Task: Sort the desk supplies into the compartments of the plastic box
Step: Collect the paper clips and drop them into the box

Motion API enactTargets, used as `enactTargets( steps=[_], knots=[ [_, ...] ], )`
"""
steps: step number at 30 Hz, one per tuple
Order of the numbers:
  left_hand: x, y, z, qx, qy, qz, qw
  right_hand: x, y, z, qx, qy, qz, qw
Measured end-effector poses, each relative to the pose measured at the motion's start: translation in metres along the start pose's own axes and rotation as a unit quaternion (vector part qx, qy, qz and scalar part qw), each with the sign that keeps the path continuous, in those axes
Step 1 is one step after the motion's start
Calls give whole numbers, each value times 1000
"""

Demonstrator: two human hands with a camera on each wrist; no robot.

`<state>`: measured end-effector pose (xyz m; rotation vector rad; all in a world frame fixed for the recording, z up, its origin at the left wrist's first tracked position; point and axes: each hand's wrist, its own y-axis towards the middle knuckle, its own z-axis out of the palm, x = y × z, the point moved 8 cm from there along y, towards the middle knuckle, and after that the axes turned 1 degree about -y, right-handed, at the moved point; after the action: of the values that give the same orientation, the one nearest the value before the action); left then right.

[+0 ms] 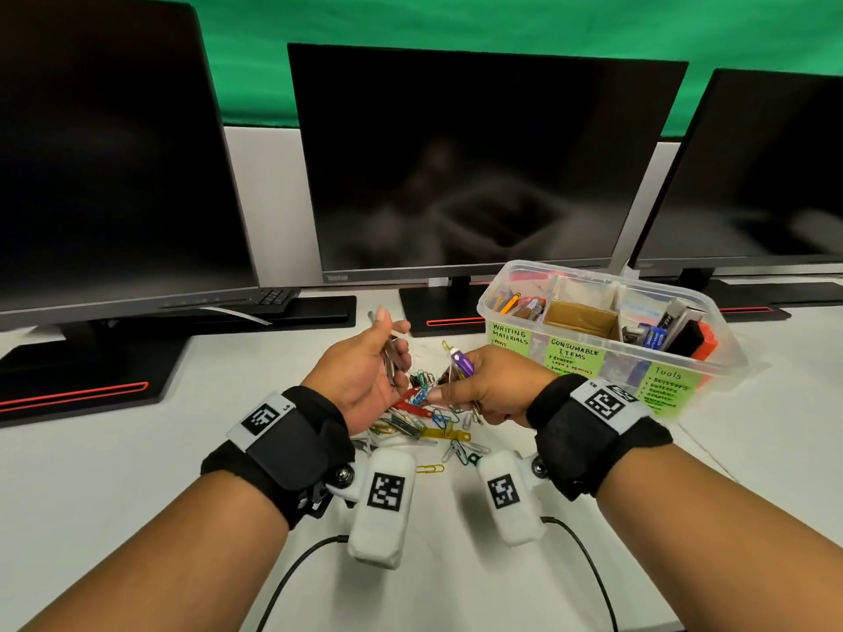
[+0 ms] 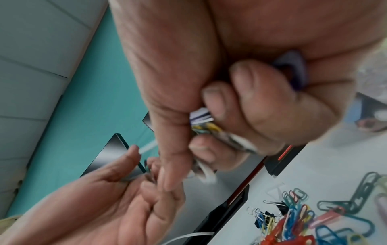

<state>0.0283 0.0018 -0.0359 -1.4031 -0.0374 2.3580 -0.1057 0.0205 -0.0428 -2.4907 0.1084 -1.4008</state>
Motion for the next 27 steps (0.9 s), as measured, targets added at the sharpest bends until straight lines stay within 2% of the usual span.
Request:
enactTargets(
  steps=[3, 9, 16, 27],
  knots=[
    [6, 3, -9, -23, 30, -10, 999, -3, 0, -3, -12, 7, 4, 1000],
    [5, 7, -18, -84, 6, 12, 996, -4, -1, -10, -51, 15, -2, 999],
    [-18, 15, 1, -65, 61, 74, 993, 12, -2, -26, -133, -60, -25, 989],
    [-6, 16, 21, -26, 71, 56, 996, 14, 2, -36, -196, 54, -79, 976]
  ],
)
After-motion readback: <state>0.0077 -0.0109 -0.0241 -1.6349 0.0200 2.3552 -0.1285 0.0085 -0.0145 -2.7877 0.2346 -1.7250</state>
